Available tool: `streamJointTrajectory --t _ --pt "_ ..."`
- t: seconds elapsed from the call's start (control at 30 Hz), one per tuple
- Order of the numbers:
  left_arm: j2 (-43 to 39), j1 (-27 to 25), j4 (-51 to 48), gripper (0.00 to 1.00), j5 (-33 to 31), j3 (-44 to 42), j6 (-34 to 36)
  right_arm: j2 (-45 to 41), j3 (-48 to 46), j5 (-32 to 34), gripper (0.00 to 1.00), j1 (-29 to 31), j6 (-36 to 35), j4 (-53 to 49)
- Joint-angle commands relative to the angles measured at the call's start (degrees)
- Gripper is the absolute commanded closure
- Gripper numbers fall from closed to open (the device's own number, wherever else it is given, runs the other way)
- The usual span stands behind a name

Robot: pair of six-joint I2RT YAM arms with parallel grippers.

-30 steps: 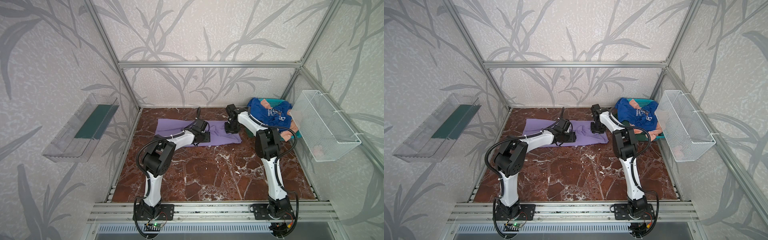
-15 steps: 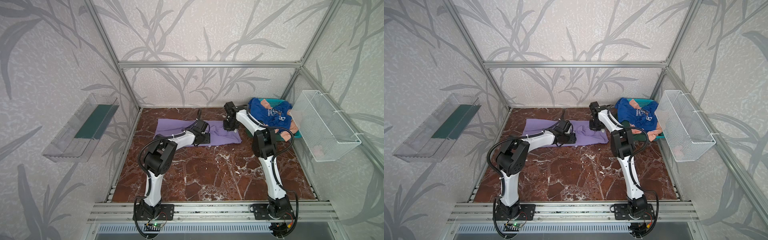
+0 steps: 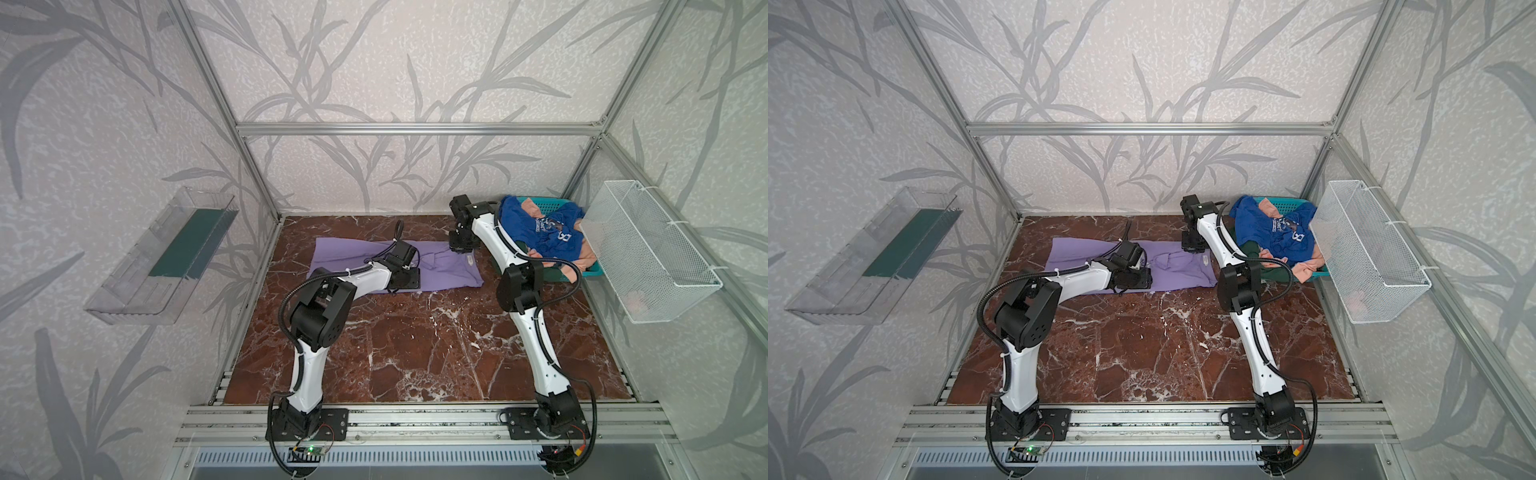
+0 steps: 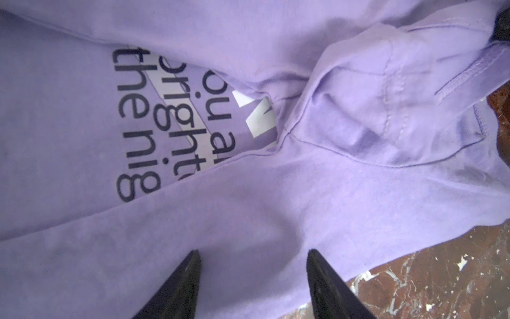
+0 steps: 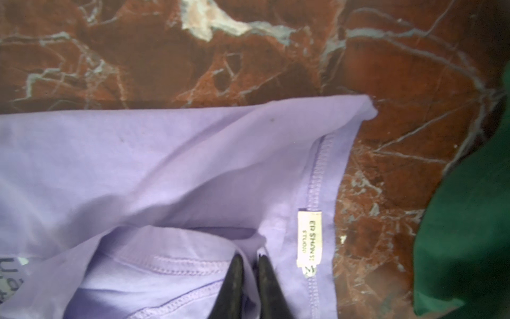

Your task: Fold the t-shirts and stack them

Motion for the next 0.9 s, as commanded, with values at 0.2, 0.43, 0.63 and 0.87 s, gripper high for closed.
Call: streamJointTrajectory --t 0.2,0.43,0.63,0.87 --pt "0.96 -0.27 -3.57 0.38 -1.53 1.66 1.76 -1.67 -0.75 -6.85 0.29 -2.62 1.47 1.12" --pt "1.75 -0.78 -4.1 0.38 -0.37 5.74 2.66 -11.87 -11.83 -4.21 0.18 -3.15 2.33 3.28" --pt "5.31 -1.61 -6.52 0.37 -0.55 11.98 4.91 -25.96 -35.37 -8.14 0.18 -3.88 5.91 17.0" --pt "10.27 -3.17 -9.41 0.37 -2.13 19.45 7.69 -33.96 -54.01 -17.8 0.19 -5.73 8.98 29.31"
